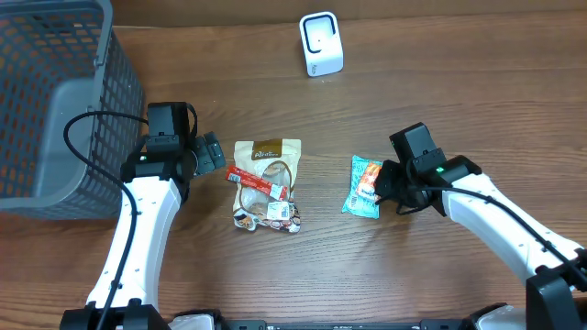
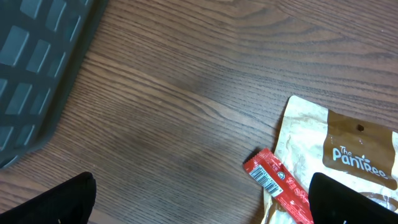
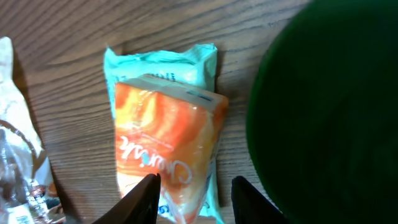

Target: Scan the item barcode

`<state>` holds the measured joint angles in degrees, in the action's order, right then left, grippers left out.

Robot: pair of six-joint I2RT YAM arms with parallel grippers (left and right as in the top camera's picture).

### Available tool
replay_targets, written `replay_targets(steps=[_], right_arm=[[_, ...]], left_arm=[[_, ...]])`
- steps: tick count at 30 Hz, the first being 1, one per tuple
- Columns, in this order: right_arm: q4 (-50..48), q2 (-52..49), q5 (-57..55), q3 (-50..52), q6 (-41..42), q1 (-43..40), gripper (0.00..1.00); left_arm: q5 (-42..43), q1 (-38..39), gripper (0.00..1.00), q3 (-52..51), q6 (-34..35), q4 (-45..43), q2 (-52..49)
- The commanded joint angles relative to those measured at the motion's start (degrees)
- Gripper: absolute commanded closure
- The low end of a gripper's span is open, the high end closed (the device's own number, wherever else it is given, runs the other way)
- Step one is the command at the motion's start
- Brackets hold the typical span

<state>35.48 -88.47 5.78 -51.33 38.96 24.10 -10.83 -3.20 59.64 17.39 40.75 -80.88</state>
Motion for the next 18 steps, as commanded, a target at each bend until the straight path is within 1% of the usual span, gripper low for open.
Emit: replay_targets(steps=[1, 4, 7, 11, 18], right_arm=[[-1.9, -0.28, 0.42, 1.57, 0.04, 0.33, 0.62], [-4.17, -0.28, 0.52, 2.21, 0.04, 0.33, 0.65], [-6.16, -0.28, 0.52, 3.08, 0.09, 0.33, 0.69], [-8.09, -0.28, 0.92, 4.59, 0.07, 0.33, 0.7], [-8.04, -0.28, 0.87, 4.79, 0.07, 0.33, 0.7]], left_arm=[[-0.72, 0.0, 0.0, 0.59, -0.24, -0.07, -0.09], [-0.72, 0.0, 0.0, 0.59, -0.24, -0.07, -0.09], [-0.72, 0.0, 0.0, 0.59, -0.24, -0.07, -0.09], [-0.72, 0.0, 0.0, 0.59, -0.24, -0.07, -0.09], [-0.72, 0.0, 0.0, 0.59, -0.24, -0.07, -0.09]])
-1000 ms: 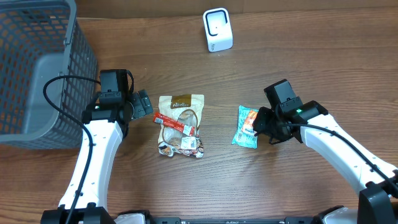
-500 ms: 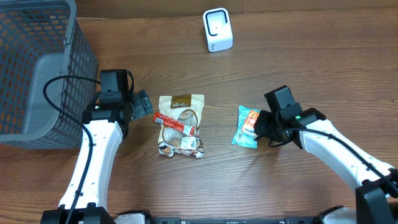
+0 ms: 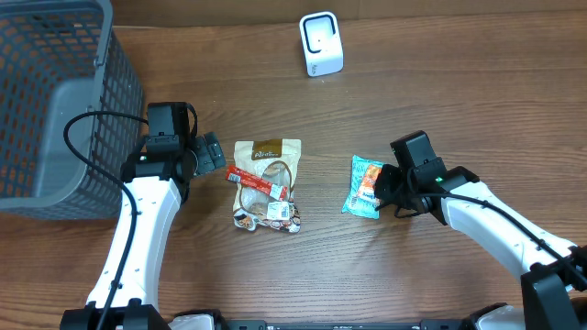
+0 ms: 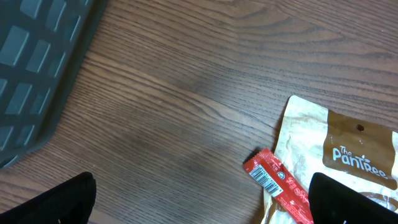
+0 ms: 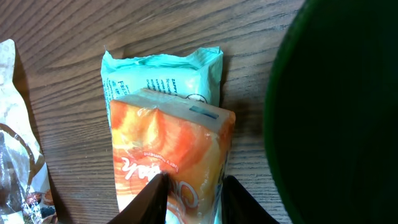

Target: Scan the item barcode

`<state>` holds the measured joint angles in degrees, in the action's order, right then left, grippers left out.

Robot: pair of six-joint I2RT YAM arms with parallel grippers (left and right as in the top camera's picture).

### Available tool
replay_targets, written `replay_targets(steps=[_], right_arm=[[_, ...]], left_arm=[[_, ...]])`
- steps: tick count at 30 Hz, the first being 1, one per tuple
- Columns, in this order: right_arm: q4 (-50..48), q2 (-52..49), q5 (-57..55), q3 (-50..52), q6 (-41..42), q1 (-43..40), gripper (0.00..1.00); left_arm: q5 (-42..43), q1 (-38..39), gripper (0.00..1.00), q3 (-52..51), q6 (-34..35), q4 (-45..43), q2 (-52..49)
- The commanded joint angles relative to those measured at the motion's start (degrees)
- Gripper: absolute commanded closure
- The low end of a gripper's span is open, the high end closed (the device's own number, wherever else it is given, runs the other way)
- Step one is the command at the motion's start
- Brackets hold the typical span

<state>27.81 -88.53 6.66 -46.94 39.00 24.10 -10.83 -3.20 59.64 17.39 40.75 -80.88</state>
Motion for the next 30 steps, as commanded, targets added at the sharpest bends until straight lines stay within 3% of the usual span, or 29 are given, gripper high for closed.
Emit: replay_targets(steps=[1, 5, 9, 16, 25, 30], right_arm=[[-0.37, -0.22, -0.02, 0.39, 0.02, 0.33, 0.7], [-0.33, -0.22, -0.2, 0.39, 0.02, 0.33, 0.69], [-0.33, -0.22, -0.2, 0.39, 0.0, 0.33, 0.75], [-0.11, -0.22, -0.17, 0.39, -0.02, 0.33, 0.96], [-0.07, 2.95, 1.77, -4.39, -3.72, 0.35, 0.96], [2.99, 3.3, 1.95, -11.32, -10.78, 1.86, 0.96]], left_arm=[[-0.72, 0.0, 0.0, 0.59, -0.24, -0.07, -0.09], [-0.72, 0.0, 0.0, 0.59, -0.24, -0.07, -0.09], [-0.72, 0.0, 0.0, 0.59, -0.24, -0.07, -0.09], [-0.72, 0.0, 0.0, 0.59, -0.24, -0.07, -0.09], [-0.72, 0.0, 0.0, 0.59, -0.24, -0.07, -0.09], [-0.72, 0.0, 0.0, 0.59, -0.24, -0.07, -0.09]])
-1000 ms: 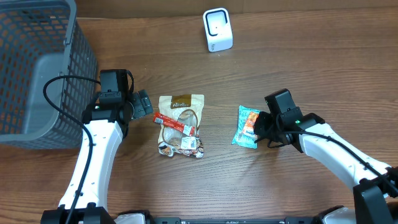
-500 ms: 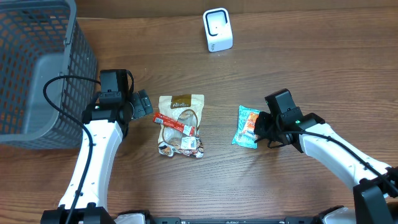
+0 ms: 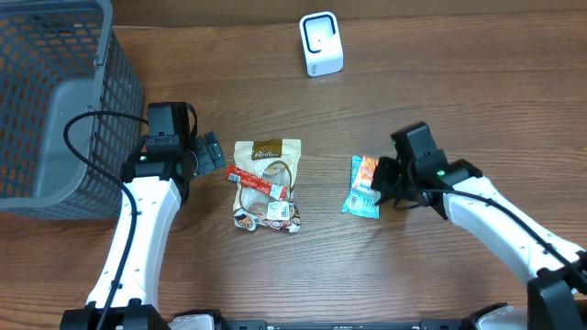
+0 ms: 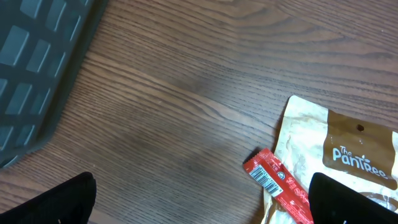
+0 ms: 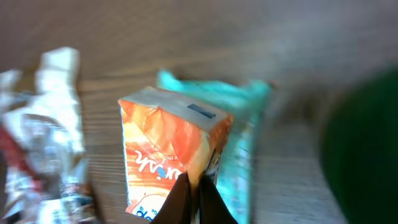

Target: Scan the item barcode

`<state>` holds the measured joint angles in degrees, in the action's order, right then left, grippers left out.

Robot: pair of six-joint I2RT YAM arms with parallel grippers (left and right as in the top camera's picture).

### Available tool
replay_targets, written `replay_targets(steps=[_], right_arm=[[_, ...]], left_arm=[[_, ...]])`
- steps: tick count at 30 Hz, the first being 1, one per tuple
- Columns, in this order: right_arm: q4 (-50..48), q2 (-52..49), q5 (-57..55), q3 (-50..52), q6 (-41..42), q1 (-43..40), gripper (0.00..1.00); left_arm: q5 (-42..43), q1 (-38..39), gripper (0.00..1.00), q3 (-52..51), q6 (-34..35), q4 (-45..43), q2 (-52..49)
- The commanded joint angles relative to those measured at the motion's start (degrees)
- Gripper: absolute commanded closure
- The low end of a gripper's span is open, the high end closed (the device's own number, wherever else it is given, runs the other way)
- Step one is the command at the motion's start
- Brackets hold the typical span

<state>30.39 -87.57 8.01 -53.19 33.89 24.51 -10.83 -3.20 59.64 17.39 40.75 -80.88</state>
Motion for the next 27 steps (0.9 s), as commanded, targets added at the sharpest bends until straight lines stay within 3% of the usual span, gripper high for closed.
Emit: replay_targets(steps=[1, 8, 20, 27], right_arm=[[1.16, 2.34, 0.5, -6.71, -8.2, 2.1, 0.96], [10.45, 2.23, -15.5, -18.82, -21.24, 9.51, 0.96], [6.69, -8.41, -46.14, -19.21, -36.81, 24.48, 0.96], [3.37, -17.97, -55.93, -19.21, -41.92, 27.56, 0.96]], left_arm=[[-0.72, 0.0, 0.0, 0.59, -0.24, -0.07, -0.09], [-0.72, 0.0, 0.0, 0.59, -0.24, -0.07, -0.09], [-0.72, 0.0, 0.0, 0.59, -0.24, -0.07, -0.09], [-0.72, 0.0, 0.0, 0.59, -0.24, -0.07, -0.09]])
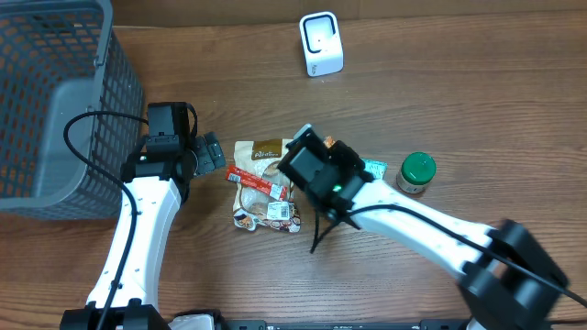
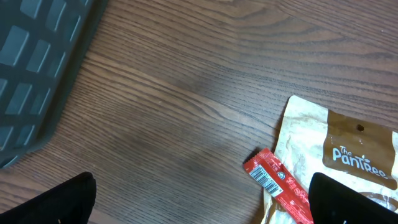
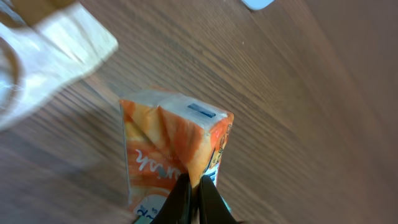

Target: Scan the item barcode

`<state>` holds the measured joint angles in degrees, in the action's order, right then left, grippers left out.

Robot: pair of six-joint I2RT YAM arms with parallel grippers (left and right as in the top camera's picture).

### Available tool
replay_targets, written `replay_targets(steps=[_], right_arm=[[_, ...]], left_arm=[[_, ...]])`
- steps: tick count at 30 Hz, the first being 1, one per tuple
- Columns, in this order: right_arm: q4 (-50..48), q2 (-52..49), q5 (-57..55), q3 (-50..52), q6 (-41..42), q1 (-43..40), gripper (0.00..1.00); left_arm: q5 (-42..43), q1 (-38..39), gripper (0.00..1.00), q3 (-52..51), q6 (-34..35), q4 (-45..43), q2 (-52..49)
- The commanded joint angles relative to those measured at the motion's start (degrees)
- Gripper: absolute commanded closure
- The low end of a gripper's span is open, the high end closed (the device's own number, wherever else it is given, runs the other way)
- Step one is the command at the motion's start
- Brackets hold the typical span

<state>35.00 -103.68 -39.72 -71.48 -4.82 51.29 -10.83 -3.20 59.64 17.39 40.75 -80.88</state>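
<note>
My right gripper is shut on a fold of the orange juice carton and holds it off the table. In the overhead view the raised right gripper hides the carton. The white scanner stands at the far middle of the table, and its corner shows at the top of the right wrist view. My left gripper is open low over bare wood, just left of a red stick pack that lies on a tan pouch.
A grey mesh basket fills the far left corner. A teal packet lies right of the pouch, and a green-lidded jar stands further right. The left arm reaches in from the near edge.
My right gripper, still shut on the orange carton, has moved up and to the left, from above the teal packet to beside the pouch. The green-lidded jar has come into sight. The left arm is unchanged.
My right gripper stood open around the orange carton lying on the teal packet. Then its fingers were closer round the carton. Then it was shut on the carton and held it just above the packet. Now the carton is higher and further left. My left gripper stayed open throughout.
</note>
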Motion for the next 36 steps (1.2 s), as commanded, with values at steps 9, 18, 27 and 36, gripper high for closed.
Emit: replay_targets(steps=[9, 18, 27, 36], right_arm=[[-6.4, -4.26, -11.28, -0.92, -8.66, 3.63, 0.96], [-6.45, -6.75, -12.33, -0.92, -11.98, 4.35, 0.96], [-6.32, -8.55, -12.11, -0.92, -13.03, 4.66, 0.96], [-6.27, -9.09, -11.65, -0.9, -13.27, 5.14, 0.96]], left_arm=[[-0.72, 0.0, 0.0, 0.59, -0.24, -0.07, -0.09], [-0.72, 0.0, 0.0, 0.59, -0.24, -0.07, -0.09], [-0.72, 0.0, 0.0, 0.59, -0.24, -0.07, -0.09], [-0.72, 0.0, 0.0, 0.59, -0.24, -0.07, -0.09]])
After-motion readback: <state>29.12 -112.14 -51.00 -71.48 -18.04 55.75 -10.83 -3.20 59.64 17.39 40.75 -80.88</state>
